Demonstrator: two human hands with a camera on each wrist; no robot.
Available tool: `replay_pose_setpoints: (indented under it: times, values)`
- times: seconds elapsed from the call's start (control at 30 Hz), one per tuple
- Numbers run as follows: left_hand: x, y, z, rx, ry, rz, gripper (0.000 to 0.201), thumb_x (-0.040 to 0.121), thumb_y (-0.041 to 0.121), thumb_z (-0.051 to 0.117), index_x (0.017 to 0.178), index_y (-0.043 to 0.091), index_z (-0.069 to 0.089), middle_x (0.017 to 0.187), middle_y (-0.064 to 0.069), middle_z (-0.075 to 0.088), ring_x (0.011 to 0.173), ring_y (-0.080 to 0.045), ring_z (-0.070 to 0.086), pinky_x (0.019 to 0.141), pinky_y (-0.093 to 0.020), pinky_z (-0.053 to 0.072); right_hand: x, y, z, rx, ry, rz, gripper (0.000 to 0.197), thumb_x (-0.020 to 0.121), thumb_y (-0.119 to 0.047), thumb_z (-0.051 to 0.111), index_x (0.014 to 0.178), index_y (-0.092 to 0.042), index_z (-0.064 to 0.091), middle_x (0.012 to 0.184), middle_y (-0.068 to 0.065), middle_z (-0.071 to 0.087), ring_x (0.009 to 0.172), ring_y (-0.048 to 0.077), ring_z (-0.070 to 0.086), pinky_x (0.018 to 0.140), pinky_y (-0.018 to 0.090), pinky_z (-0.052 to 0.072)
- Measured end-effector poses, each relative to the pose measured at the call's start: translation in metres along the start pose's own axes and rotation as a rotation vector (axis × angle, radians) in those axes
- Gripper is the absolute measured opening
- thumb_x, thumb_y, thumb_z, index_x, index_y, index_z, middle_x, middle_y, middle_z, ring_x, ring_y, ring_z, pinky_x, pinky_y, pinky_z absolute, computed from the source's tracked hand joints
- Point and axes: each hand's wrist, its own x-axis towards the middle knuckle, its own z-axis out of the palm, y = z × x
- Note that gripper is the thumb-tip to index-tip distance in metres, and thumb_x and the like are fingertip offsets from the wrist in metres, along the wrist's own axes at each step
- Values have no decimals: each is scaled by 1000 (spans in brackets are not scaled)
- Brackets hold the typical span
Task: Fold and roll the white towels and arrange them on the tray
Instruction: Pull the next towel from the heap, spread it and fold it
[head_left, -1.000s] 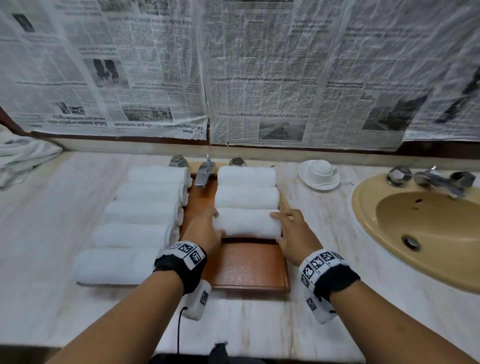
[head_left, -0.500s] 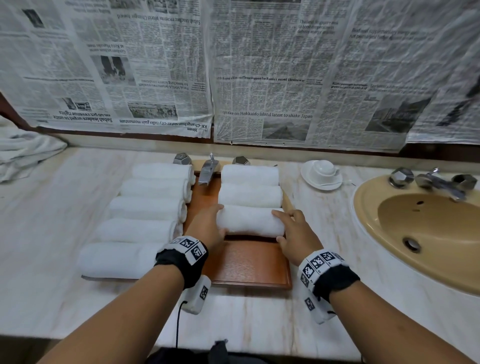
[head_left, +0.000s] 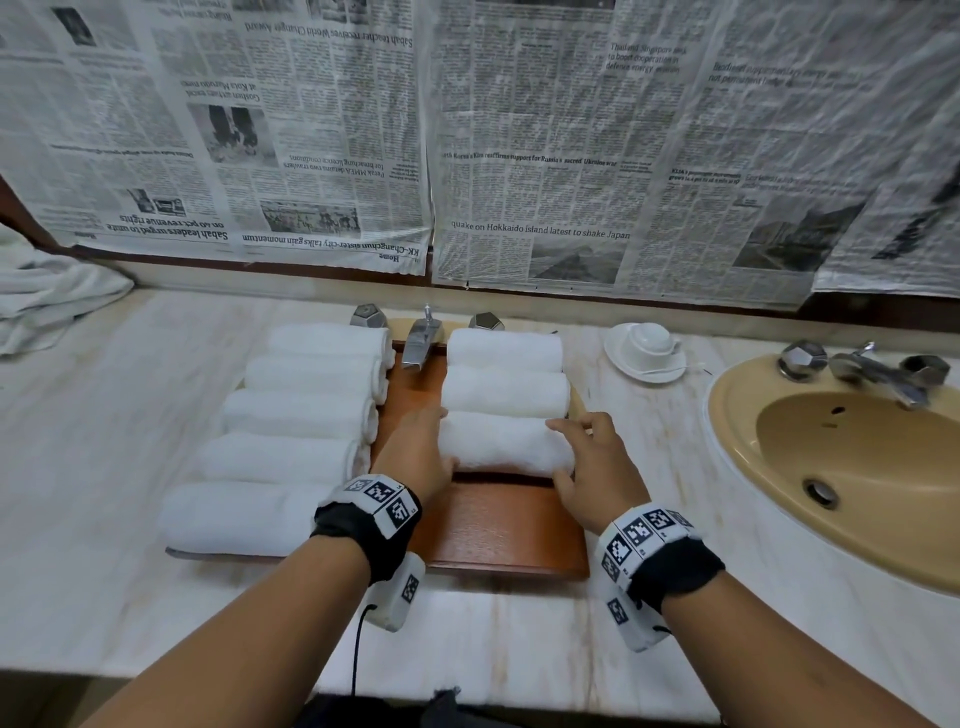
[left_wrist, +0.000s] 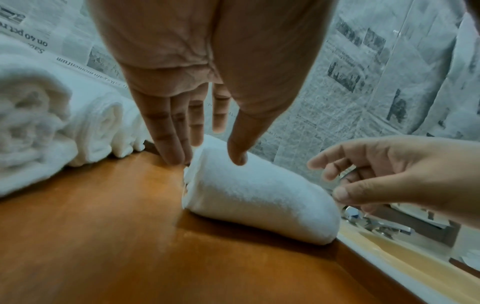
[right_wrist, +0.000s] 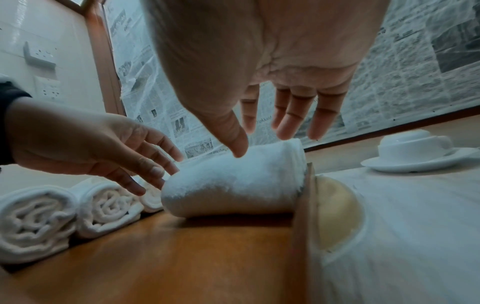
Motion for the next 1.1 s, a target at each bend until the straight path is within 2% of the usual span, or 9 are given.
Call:
replay_pose_setpoints:
  times: [0.13,0.2,0.33,0.57,0.7,0.83,0.9,1.0,1.1]
  values:
    - [-13,11,-37,-84,-46,87,15,86,29,74,92,25,61,88,9,66,79,-5,62,75,-24,52,8,-35,-12,56,-70,-78,13,92,-29,61,104,-35,62,98,-16,58,88,7,57,79,29,51]
    - [-20,12,-71,-108,-44,139,18,88,34,70,77,25,59,74,9,66,69,-2,61,66,-19,48,17,-58,-20,92,-108,-135,4,92,-32,62,93,-36,64,82,-14,61,76,5,58,71,27,51]
    - [-26,-24,-154,-189,53,77,27,89,34,69,71,18,57,67,4,69,66,-6,67,64,-21,50,39,-125,-30,179,-160,-278,6,91,-32,66,86,-35,67,73,-14,63,72,-1,58,63,15,39]
    - [-5,-205,-277,-103,161,-222,29,90,38,67,74,15,59,70,4,71,64,-4,68,66,-35,56,84,-293,-1,222,-280,-466,4,93,-38,63,91,-37,66,76,-12,64,71,0,57,61,18,41]
    - [16,-335,-337,21,139,-290,27,88,39,68,74,18,58,75,4,70,73,-11,68,63,-28,48,117,-396,48,199,-326,-497,6,92,-43,62,93,-37,65,77,-13,64,67,-1,57,60,20,37]
    - [67,-481,-401,247,134,-272,22,87,38,70,96,21,60,106,1,63,90,-18,59,78,-31,46,152,-493,114,161,-335,-459,9,92,-47,60,97,-41,63,79,-17,64,71,-3,59,64,20,41]
    - [95,-540,-431,379,160,-249,44,84,38,70,121,17,56,127,-10,54,110,-30,55,92,-40,46,163,-539,151,170,-314,-400,9,93,-47,60,99,-41,62,81,-14,64,71,-3,58,66,20,43]
    - [123,-591,-466,622,195,-217,74,85,33,67,150,26,31,156,-16,20,131,-41,36,102,-49,41,163,-599,199,191,-384,-322,10,93,-45,60,101,-39,63,84,-11,64,69,-1,57,69,19,45]
    - [155,-609,-496,796,126,-182,80,88,35,63,154,32,17,161,-15,6,135,-39,30,101,-48,40,151,-635,228,196,-481,-249,14,93,-46,60,104,-38,63,89,-11,63,72,-1,57,66,15,41]
